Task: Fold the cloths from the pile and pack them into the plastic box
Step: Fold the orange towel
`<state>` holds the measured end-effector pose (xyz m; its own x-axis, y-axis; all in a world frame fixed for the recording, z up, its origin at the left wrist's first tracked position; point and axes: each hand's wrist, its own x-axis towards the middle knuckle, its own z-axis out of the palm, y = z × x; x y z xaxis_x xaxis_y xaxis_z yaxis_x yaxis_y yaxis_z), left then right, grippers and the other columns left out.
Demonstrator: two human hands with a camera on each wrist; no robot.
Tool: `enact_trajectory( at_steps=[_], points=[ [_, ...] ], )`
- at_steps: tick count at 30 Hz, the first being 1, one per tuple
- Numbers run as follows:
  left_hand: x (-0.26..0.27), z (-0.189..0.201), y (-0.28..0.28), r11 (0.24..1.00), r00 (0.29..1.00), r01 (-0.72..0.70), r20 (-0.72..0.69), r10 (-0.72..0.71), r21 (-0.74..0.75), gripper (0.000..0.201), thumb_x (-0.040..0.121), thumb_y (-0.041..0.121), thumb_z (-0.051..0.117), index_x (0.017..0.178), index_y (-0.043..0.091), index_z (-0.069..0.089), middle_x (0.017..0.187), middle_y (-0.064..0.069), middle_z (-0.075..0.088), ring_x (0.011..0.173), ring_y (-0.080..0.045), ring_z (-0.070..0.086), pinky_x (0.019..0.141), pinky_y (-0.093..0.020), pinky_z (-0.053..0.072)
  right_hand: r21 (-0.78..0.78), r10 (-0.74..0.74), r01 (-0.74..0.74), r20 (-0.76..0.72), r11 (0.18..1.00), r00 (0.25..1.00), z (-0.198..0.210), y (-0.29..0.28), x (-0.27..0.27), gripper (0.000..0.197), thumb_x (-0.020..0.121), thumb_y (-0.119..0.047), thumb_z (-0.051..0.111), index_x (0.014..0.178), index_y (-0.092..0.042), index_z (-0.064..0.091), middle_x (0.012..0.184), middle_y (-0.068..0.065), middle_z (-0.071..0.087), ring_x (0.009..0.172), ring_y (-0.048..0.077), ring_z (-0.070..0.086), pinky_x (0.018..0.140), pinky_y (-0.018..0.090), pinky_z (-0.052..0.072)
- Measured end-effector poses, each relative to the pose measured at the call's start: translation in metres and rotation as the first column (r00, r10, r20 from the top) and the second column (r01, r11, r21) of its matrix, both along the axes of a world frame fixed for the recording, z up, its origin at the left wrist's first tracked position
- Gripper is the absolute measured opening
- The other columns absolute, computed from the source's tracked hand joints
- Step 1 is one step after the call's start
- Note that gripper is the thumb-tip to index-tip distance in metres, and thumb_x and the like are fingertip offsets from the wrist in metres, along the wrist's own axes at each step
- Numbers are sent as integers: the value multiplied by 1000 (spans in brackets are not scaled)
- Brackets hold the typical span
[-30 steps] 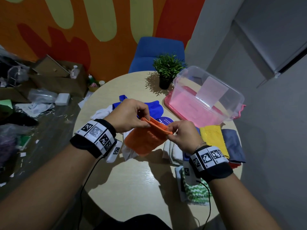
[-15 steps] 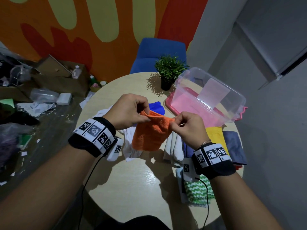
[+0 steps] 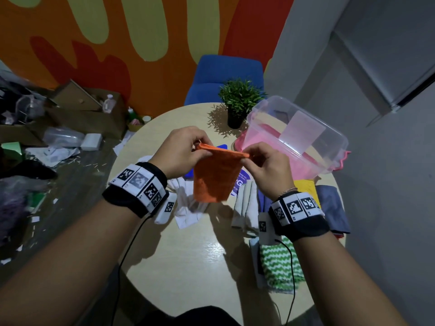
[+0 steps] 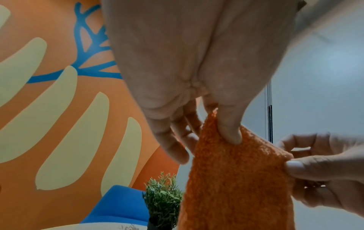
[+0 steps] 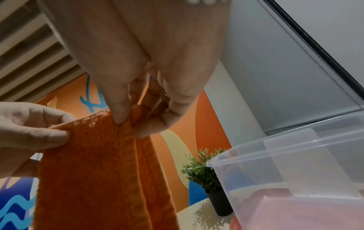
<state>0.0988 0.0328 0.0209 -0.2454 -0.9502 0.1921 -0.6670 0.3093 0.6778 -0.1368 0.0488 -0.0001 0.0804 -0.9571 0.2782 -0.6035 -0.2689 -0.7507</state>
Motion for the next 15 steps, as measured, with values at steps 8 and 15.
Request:
enact_trajectory(
  at_steps=[8, 15],
  points=[
    [-2, -68, 35, 883, 915, 274, 180, -361, 382, 15, 85, 19, 72, 82, 21, 57, 76, 3, 60, 69, -16, 54, 62, -30, 41, 339, 240, -148, -247, 929, 939, -59, 44, -3, 8, 78, -8, 68, 80, -15, 72, 81, -7, 69, 73, 0, 59, 72, 21, 47],
    [-5, -168, 79, 554, 814, 244, 142, -563, 796, 16, 89, 31, 69, 93, 29, 53, 78, 11, 55, 66, -4, 50, 59, -20, 38, 785, 587, -137, -322, 604, 743, -144, 93, 8, 13, 81, -20, 65, 93, -24, 65, 101, 3, 69, 94, 21, 63, 81, 26, 49]
  ],
)
